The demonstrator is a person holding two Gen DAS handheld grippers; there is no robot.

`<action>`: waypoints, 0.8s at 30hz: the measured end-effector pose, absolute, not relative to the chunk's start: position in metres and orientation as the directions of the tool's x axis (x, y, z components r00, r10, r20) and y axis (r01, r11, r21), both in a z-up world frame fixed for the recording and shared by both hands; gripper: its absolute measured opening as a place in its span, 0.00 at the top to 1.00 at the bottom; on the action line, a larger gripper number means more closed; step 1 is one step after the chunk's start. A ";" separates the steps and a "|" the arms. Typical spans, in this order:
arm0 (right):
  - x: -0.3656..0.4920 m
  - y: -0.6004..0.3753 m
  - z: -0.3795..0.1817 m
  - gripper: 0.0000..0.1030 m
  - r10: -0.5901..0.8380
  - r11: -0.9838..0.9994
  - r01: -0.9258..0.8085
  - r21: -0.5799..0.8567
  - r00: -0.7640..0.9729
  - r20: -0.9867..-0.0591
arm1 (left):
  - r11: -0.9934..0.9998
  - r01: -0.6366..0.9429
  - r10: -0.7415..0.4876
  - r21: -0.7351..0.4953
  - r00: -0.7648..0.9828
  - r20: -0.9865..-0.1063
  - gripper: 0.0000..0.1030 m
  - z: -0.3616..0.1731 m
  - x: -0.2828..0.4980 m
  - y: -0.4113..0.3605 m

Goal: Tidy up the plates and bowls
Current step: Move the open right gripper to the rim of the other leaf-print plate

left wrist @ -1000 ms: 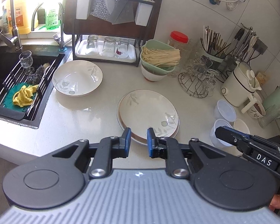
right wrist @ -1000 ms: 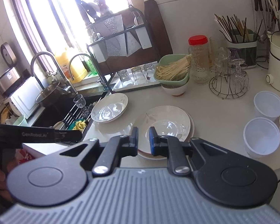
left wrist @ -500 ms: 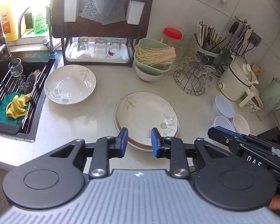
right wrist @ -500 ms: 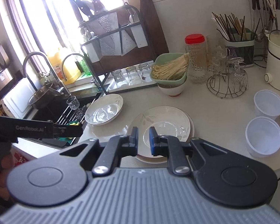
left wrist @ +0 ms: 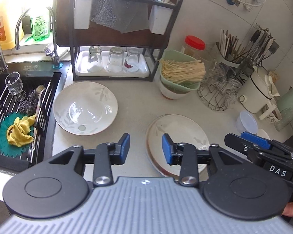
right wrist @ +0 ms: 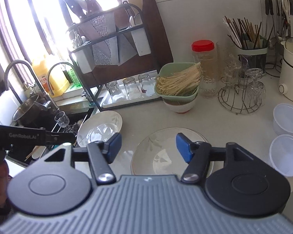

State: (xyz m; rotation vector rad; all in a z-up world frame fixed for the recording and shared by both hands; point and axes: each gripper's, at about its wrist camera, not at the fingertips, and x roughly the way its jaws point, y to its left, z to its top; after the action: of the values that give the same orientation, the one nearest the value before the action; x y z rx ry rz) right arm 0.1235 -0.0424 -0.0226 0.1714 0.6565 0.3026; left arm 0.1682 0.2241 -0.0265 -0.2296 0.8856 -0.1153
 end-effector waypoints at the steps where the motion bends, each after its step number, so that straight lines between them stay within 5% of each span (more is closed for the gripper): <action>1: 0.128 -0.039 -0.024 0.38 0.331 0.942 -0.221 0.254 0.747 -0.577 | 0.969 0.003 -0.194 -0.247 0.626 -0.755 0.57 -0.029 0.173 0.230; 13: 0.168 0.007 -0.033 0.38 0.367 0.926 -0.221 0.306 0.713 -0.598 | 0.961 -0.030 -0.203 -0.274 0.595 -0.778 0.43 -0.057 0.220 0.289; 24: 0.211 0.054 -0.058 0.38 0.375 0.925 -0.221 0.309 0.663 -0.648 | 0.954 -0.076 -0.207 -0.290 0.530 -0.822 0.43 -0.097 0.260 0.342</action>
State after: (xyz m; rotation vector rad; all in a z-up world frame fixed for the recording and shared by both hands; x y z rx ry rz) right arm 0.2111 0.0540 -0.0582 0.2110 0.7762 0.3396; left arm 0.2597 0.3417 -0.0966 -0.3077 1.0135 -0.0798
